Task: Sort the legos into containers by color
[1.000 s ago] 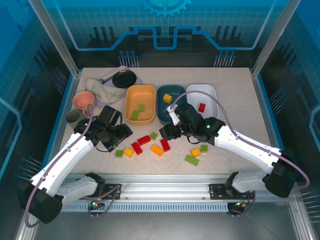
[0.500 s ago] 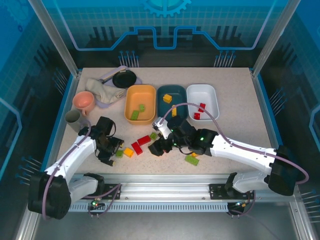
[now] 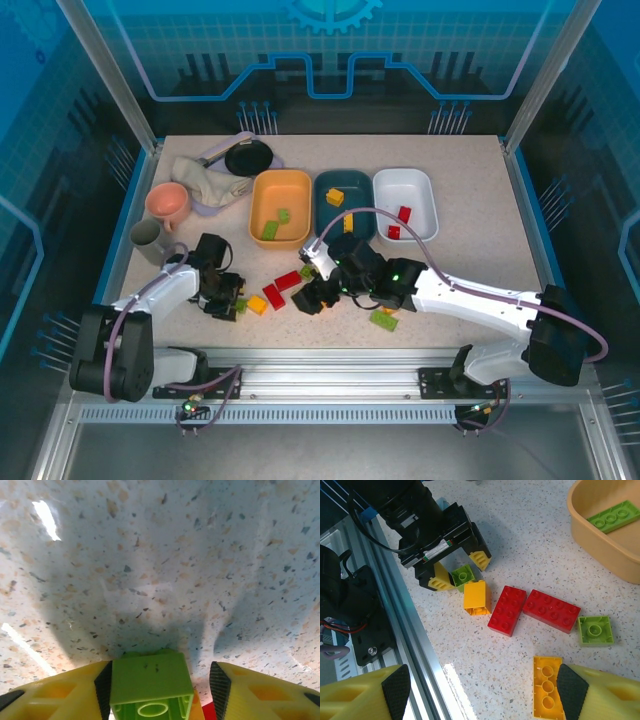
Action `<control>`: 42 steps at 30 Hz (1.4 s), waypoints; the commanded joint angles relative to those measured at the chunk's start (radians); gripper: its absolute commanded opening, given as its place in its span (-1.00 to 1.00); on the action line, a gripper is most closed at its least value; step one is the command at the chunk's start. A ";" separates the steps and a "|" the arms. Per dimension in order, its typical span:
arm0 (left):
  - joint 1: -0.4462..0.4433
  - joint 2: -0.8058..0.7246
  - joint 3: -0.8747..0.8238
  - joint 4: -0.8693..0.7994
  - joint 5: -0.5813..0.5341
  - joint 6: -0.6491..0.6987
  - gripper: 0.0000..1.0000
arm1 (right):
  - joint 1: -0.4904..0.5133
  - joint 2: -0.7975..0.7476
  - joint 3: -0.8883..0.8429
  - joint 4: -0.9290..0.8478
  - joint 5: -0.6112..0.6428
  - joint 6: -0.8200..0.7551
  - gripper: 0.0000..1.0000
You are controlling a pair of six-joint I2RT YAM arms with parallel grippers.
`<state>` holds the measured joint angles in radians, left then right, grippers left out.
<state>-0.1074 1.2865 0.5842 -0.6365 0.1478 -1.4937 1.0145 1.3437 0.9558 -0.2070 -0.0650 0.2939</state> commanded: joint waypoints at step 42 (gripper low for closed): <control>-0.209 0.873 1.163 -0.324 -0.063 0.673 -0.30 | -0.386 0.076 0.201 -0.130 0.097 0.277 0.56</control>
<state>-0.3092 2.1284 1.7096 -0.9234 0.1009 -0.8589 0.6445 1.4586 1.1805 -0.3038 0.0338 0.5507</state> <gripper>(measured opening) 0.350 0.782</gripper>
